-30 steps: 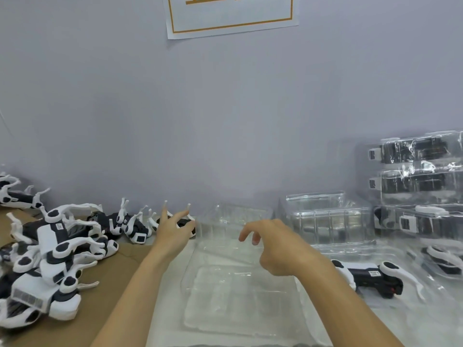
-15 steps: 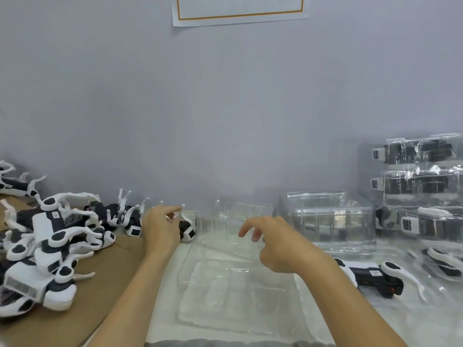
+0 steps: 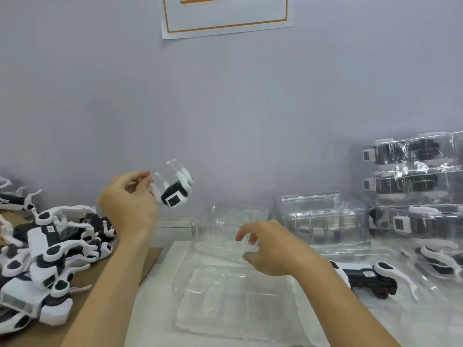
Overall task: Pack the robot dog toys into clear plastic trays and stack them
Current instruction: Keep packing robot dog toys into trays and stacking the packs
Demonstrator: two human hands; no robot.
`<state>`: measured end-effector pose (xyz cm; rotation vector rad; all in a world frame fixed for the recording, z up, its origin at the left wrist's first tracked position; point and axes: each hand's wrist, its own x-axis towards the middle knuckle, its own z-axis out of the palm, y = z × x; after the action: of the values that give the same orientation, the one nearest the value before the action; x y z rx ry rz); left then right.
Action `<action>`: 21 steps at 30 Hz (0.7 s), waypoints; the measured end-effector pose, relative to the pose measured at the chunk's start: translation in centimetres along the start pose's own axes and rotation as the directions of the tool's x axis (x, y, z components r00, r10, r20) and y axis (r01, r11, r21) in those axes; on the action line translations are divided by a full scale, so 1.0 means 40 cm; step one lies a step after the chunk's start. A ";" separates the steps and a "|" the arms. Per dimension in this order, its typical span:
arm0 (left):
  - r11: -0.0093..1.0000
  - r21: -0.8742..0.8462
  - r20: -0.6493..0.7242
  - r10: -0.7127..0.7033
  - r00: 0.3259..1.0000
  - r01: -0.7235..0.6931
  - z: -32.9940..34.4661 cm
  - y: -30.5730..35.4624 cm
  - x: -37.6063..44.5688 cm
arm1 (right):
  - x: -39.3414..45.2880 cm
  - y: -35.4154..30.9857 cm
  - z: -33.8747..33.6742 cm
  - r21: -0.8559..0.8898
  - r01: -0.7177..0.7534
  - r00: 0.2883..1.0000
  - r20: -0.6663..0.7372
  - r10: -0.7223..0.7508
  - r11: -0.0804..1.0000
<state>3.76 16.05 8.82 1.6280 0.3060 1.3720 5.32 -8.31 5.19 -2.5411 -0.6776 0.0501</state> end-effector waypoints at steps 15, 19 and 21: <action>0.738 -0.216 0.746 -0.298 0.595 0.639 0.059 0.222 -0.109 | 0.017 -0.036 -0.041 0.003 0.277 0.495 -0.858 -0.140 0.961; 0.784 -0.195 0.776 -0.245 0.582 0.590 0.044 0.212 -0.091 | 0.015 -0.016 -0.056 0.252 0.304 0.674 -0.738 -0.021 0.919; 0.881 -0.124 0.743 -0.223 0.631 0.456 0.040 0.189 -0.079 | 0.016 -0.004 -0.065 0.364 0.286 0.678 -0.731 0.081 0.886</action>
<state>1.29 9.15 12.81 1.6005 -0.0667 0.3856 6.23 -9.09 7.59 -1.8130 -0.4049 -0.7415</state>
